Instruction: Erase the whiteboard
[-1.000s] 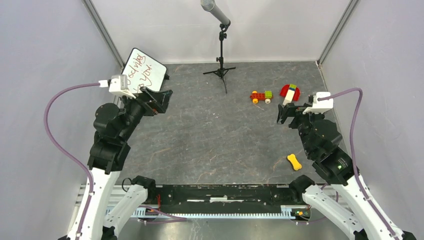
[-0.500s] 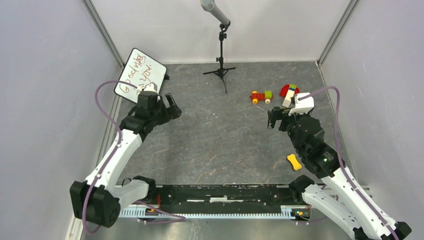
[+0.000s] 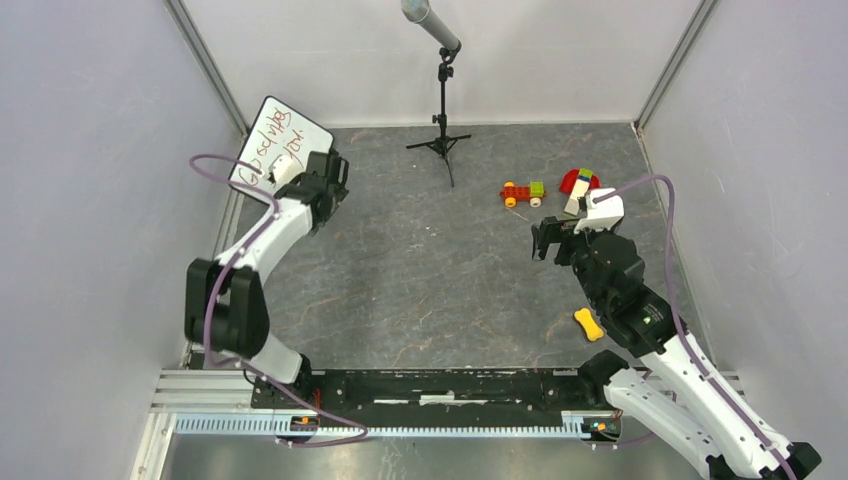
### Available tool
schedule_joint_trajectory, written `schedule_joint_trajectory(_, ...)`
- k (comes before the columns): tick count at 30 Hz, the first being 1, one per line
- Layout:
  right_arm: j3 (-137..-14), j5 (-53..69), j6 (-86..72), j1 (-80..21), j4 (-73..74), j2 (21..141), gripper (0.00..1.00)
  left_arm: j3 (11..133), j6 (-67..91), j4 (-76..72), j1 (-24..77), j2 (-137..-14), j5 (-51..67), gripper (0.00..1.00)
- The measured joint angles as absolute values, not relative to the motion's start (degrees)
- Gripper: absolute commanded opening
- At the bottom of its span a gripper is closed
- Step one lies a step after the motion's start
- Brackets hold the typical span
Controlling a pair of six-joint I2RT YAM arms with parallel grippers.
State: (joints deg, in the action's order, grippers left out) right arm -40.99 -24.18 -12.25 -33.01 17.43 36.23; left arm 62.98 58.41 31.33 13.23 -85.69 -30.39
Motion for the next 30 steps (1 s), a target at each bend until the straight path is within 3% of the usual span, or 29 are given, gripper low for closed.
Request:
schedule_joint_trajectory(16,-42.7,-27.6,-10.4,-33.0,22.3,30.0,0.98,93.9,72.1,42.6,11.8,-119.5,-39.0,0.77)
schedule_joint_trajectory(26,-42.9,-30.5,-8.1,-33.0,24.5,28.6,0.98,94.9,73.2,45.8,8.6,-123.2,-40.1,0.62)
schedule_joint_trajectory(28,-42.9,-30.4,-7.9,-33.0,24.4,28.7,0.98,95.5,73.2,45.1,8.2,-123.7,-39.7,0.49)
schedule_joint_trajectory(30,-43.0,-29.9,-7.8,-33.0,24.4,29.2,0.98,96.4,72.9,44.6,7.9,-124.2,-39.3,0.45)
